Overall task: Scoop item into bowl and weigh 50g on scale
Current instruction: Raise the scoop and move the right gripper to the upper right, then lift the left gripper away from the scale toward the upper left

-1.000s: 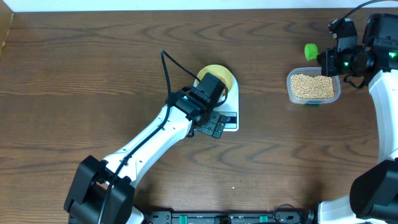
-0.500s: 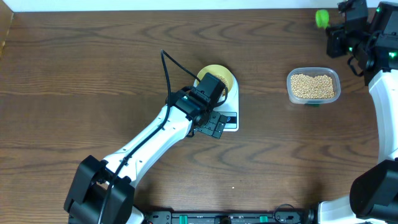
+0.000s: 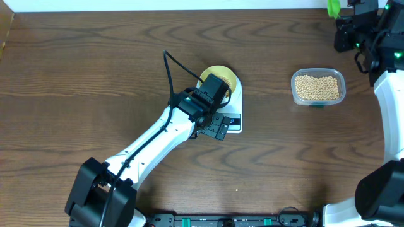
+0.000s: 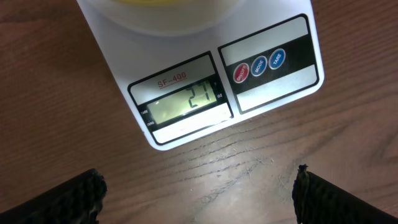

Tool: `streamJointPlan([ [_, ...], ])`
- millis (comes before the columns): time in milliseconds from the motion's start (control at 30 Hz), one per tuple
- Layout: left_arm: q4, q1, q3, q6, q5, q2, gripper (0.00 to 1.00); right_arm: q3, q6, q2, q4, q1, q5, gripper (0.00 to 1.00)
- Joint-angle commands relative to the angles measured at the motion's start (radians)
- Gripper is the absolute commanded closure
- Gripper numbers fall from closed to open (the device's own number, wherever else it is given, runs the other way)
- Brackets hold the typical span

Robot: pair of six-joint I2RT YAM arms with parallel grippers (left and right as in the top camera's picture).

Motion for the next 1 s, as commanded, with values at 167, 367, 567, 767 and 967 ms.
streamJointPlan([
  [167, 0.000, -0.001, -0.002, -0.009, -0.013, 0.002, 0.02, 0.016, 0.006, 0.020, -0.063, 0.000, 0.007, 0.99],
  [367, 0.000, -0.001, -0.002, -0.009, -0.012, 0.002, 0.02, 0.016, 0.006, 0.021, -0.072, 0.000, 0.007, 0.99],
  [567, 0.000, -0.001, -0.002, -0.009, -0.012, 0.002, 0.02, 0.016, 0.006, 0.021, -0.072, 0.000, 0.007, 0.99],
  [767, 0.000, -0.001, -0.002, -0.009, -0.013, 0.002, 0.02, 0.016, 0.006, 0.021, -0.072, 0.000, 0.006, 0.99],
  [967, 0.038, -0.001, -0.002, -0.009, -0.013, 0.002, 0.02, 0.016, 0.006, 0.021, -0.076, 0.000, 0.006, 0.99],
])
